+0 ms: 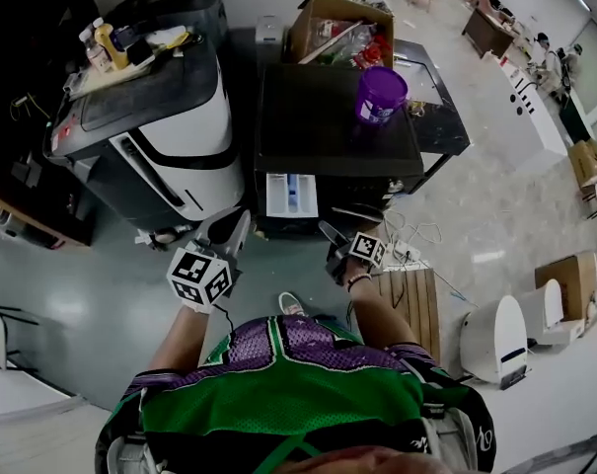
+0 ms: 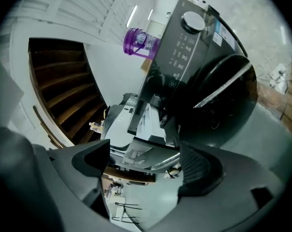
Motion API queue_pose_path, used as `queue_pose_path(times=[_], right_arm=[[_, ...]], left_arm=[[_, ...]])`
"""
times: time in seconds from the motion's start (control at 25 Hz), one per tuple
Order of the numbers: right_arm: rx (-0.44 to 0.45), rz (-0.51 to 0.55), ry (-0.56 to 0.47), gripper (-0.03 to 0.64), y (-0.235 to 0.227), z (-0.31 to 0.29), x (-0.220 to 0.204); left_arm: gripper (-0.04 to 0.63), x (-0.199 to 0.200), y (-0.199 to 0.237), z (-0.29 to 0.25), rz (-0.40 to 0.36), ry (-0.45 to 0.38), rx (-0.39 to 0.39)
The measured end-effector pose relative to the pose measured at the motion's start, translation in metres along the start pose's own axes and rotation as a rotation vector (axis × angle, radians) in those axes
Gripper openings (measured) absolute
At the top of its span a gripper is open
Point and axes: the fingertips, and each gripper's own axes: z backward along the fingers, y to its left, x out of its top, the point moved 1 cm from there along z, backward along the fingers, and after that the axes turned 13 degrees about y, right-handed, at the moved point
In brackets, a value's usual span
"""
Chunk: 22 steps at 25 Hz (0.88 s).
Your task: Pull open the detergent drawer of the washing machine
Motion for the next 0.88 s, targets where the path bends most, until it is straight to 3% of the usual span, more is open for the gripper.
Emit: queue_pose_path(times=[0.24, 0.48, 0.68, 0.88], right_arm=[[-0.102, 0.27, 0.08, 0.445, 0.027, 0.014, 0.017], [-0.168, 0.612, 0.129, 0.445, 0.077, 0.02, 0.029], [-0.164, 0.816, 0.092, 0.443, 0.14, 0.027, 0.033], [-0.165, 0.951, 0.011, 0.436, 0.213, 0.034, 0.029]], left_arm=[[0.017, -0.003, 0.013, -0.002, 0.017, 0.021, 0.046], [0.017, 0.007, 0.019, -0.006, 0.024, -0.004, 0.097], [0.018, 0.019, 0.02, 0.001, 0.021, -0.029, 0.114], [0.018, 0.03, 0.026, 0.024, 0.009, -0.032, 0.121]])
